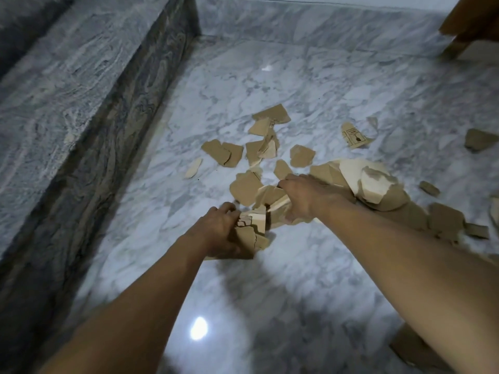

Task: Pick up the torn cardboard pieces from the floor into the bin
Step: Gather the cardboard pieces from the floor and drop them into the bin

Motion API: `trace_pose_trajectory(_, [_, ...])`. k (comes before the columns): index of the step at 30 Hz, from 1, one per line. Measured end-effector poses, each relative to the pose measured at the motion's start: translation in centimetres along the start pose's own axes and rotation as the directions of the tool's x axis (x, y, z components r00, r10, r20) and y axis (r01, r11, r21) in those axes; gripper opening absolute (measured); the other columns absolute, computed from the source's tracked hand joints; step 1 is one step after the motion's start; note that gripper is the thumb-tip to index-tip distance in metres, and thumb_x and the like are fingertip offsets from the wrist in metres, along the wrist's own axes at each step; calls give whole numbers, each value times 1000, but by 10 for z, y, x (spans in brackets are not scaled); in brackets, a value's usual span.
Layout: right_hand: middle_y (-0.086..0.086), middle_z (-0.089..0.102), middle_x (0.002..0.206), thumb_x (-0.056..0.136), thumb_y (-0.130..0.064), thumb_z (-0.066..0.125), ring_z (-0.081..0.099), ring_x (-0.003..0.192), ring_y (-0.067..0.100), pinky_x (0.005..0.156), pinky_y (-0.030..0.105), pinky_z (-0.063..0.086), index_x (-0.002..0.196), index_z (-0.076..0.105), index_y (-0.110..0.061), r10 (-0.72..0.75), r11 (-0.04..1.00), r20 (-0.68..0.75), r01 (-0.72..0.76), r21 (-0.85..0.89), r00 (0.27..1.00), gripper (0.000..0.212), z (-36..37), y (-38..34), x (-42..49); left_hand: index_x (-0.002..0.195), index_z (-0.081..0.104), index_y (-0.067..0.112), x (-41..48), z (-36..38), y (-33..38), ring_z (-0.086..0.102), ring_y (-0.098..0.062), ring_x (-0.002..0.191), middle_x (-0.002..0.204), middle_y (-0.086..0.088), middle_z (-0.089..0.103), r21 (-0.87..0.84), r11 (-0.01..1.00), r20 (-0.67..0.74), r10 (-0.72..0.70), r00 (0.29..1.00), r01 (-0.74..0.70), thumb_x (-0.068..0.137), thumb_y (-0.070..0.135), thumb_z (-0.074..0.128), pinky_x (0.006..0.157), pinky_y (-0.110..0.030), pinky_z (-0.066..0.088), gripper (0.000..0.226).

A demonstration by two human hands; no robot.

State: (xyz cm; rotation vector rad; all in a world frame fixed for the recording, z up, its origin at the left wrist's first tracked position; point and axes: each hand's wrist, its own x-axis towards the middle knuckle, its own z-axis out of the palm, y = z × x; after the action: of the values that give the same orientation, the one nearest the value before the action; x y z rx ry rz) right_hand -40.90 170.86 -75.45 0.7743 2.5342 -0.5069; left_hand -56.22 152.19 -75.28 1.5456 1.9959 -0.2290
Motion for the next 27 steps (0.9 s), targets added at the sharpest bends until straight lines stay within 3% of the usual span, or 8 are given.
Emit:
trace_pose_trajectory(5, [5, 67, 95, 73, -25, 85, 60, 65, 18, 45, 25, 39, 106, 62, -17, 101, 993, 45, -104, 58, 994, 41, -1, -7, -6, 148, 33, 21, -1, -2, 6, 53, -28, 121, 135, -10, 54, -82, 994, 32, -71, 997, 74, 78, 39, 77, 97, -34, 44, 84])
trace_pose_trajectory(8, [4, 68, 94, 74, -21, 83, 64, 71, 20, 50, 25, 44, 102, 64, -18, 117, 990, 12, -118, 82, 993, 34, 6, -9, -6, 147, 28, 23, 1, -2, 0, 54, -30, 119, 132, -11, 53, -144, 977, 93, -147, 985, 159, 76, 37, 80, 91, -35, 46, 89])
trace_pose_trajectory(13, [4, 70, 105, 73, -20, 82, 68, 86, 22, 70, 33, 60, 122, 62, -18, 126, 979, 8, -125, 159, 992, 53, 18, -7, -8, 127, 55, 27, -4, 4, -21, 59, -19, 110, 124, 1, 63, -336, 917, 153, -173, 973, 216, 69, 38, 85, 87, -27, 46, 66])
trace_pose_trajectory(16, [1, 68, 102, 71, -27, 86, 62, 78, 16, 53, 16, 48, 126, 54, -23, 111, 958, 83, -129, 254, 990, 64, 2, 2, -26, 127, 56, 27, 1, -24, -39, 56, -19, 113, 121, 5, 60, -344, 912, 151, -182, 972, 224, 73, 38, 83, 94, -30, 43, 61])
trace_pose_trajectory(18, [-6, 59, 84, 70, -31, 88, 57, 67, 12, 47, 15, 40, 113, 52, -24, 111, 975, 200, -146, 169, 973, 56, -11, 11, -45, 123, 58, 27, 17, -49, -44, 57, -21, 112, 121, 4, 61, -318, 926, 114, -177, 978, 204, 73, 40, 83, 95, -33, 44, 57])
trace_pose_trajectory(20, [-5, 60, 90, 70, -37, 88, 60, 74, 16, 59, 24, 50, 122, 58, -20, 127, 989, 281, -141, 33, 951, 63, -13, 15, -61, 112, 62, 25, 40, -66, -35, 57, -23, 111, 117, 1, 61, -286, 946, 54, -146, 988, 155, 73, 38, 84, 89, -30, 44, 47])
trace_pose_trajectory(25, [6, 72, 99, 68, -50, 84, 69, 85, 23, 65, 24, 43, 96, 71, -19, 140, 986, 148, -123, -115, 979, 43, 13, 22, -69, 145, 40, 22, 85, -53, 5, 18, -38, 141, 158, -9, 10, -37, 987, 24, -155, 988, 156, 69, 56, 80, 112, -52, 33, 92])
trace_pose_trajectory(27, [5, 73, 98, 68, -47, 84, 69, 85, 24, 64, 24, 41, 93, 71, -19, 143, 986, 139, -128, -110, 980, 41, 12, 24, -65, 145, 37, 22, 90, -48, 9, 20, -37, 138, 155, -7, 15, -25, 982, -16, -187, 982, 187, 69, 58, 80, 110, -53, 36, 94])
